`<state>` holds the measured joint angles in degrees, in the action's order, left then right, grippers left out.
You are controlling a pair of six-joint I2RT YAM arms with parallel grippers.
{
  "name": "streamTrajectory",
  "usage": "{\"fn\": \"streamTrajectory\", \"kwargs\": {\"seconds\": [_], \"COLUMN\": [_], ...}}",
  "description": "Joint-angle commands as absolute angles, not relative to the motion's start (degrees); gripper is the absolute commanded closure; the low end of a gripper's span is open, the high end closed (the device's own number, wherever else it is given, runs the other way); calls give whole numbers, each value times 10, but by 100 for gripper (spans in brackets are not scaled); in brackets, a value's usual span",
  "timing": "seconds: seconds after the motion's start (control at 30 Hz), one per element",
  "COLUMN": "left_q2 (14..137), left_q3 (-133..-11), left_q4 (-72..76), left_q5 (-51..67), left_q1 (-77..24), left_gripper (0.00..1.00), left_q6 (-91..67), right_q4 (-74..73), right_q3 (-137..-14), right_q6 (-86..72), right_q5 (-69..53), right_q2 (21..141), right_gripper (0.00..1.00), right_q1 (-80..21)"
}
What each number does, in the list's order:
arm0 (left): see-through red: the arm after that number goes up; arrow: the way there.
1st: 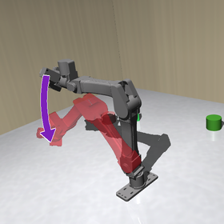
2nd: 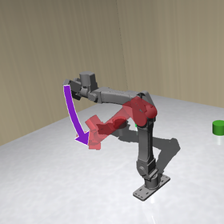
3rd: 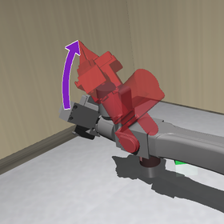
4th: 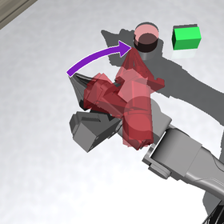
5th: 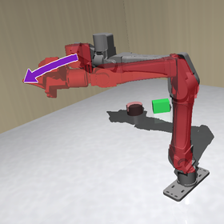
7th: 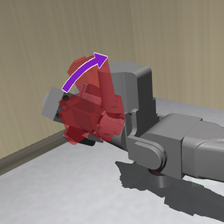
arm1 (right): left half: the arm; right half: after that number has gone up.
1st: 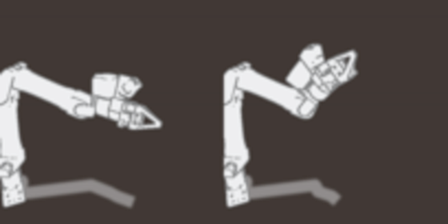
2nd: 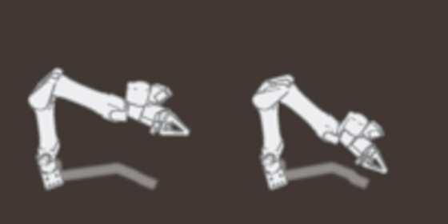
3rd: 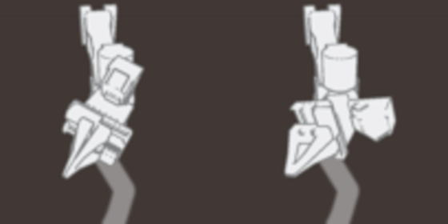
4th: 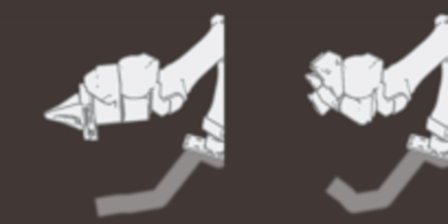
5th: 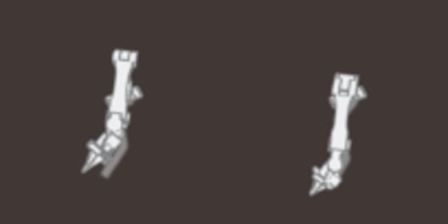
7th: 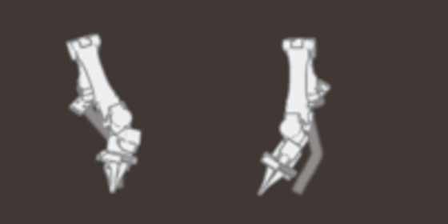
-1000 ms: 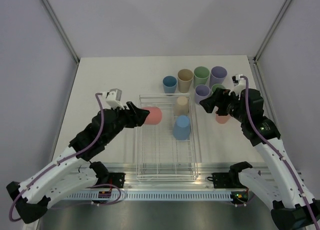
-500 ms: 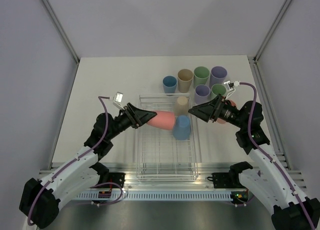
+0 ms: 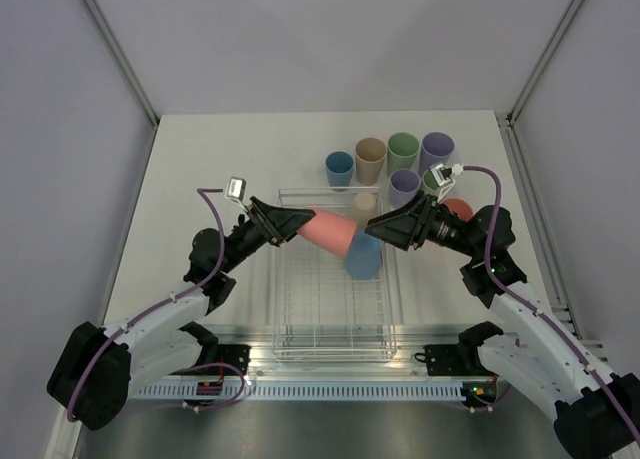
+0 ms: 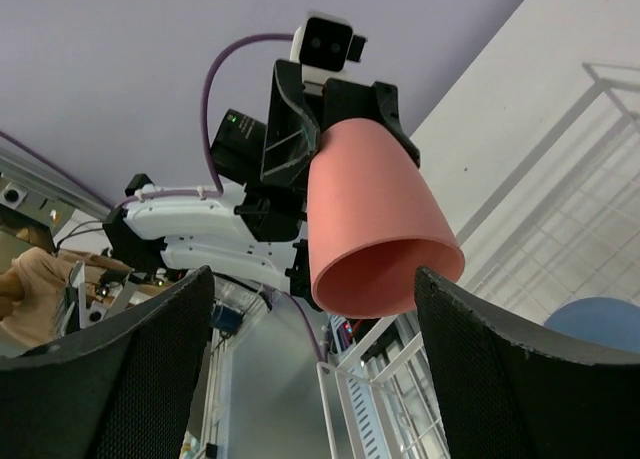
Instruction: Unload the cups from the dish rack
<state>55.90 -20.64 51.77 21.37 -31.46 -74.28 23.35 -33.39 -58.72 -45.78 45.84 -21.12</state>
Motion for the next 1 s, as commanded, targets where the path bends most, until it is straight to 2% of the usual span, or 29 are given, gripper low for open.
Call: {"fn": "streamTrajectory", "kwargs": {"seconds": [0.0, 0.13, 0.37, 0.5, 0.57, 0.6, 0.7, 0.73, 0.8, 0.87, 0.9, 0.97], "left_q2": [572, 575, 579, 594, 598, 598, 589, 577, 563, 541, 531, 498], "left_q3": [-214, -214, -219, -230, -239, -243, -244, -243, -249, -260, -264, -278], "left_q4": [593, 593, 588, 574, 558, 541, 520, 504, 475, 420, 397, 316], "left_q5": [221, 214, 215, 221, 221, 220, 215, 212, 202, 189, 172, 144], "left_q1": [-316, -318, -324, -343, -358, -363, -368, -368, -368, -367, -367, -367], "left_gripper": [98, 98, 98, 98, 98, 98, 98, 98, 97, 83, 58, 34], "left_q6": [-778, -777, -772, -760, -743, -737, -719, -715, -695, -670, -661, -628], "right_q4": [267, 280, 274, 279, 279, 286, 290, 285, 272, 249, 230, 197], "right_q3": [-342, -352, -364, -372, -378, -381, -383, -385, -388, -393, -395, -406], "right_q6": [-569, -563, -554, -549, -547, -546, -543, -539, -530, -515, -510, -481], "right_q5": [-425, -392, -369, -357, -347, -348, -348, -346, -341, -335, -332, -318], "right_q2": [480, 509, 532, 546, 555, 562, 566, 565, 561, 552, 548, 536], "right_gripper": [16, 17, 17, 25, 36, 48, 71, 87, 96, 99, 99, 99], "right_q1": [-252, -314, -345, -352, -357, -361, -370, -371, -372, -372, -372, -372]}}
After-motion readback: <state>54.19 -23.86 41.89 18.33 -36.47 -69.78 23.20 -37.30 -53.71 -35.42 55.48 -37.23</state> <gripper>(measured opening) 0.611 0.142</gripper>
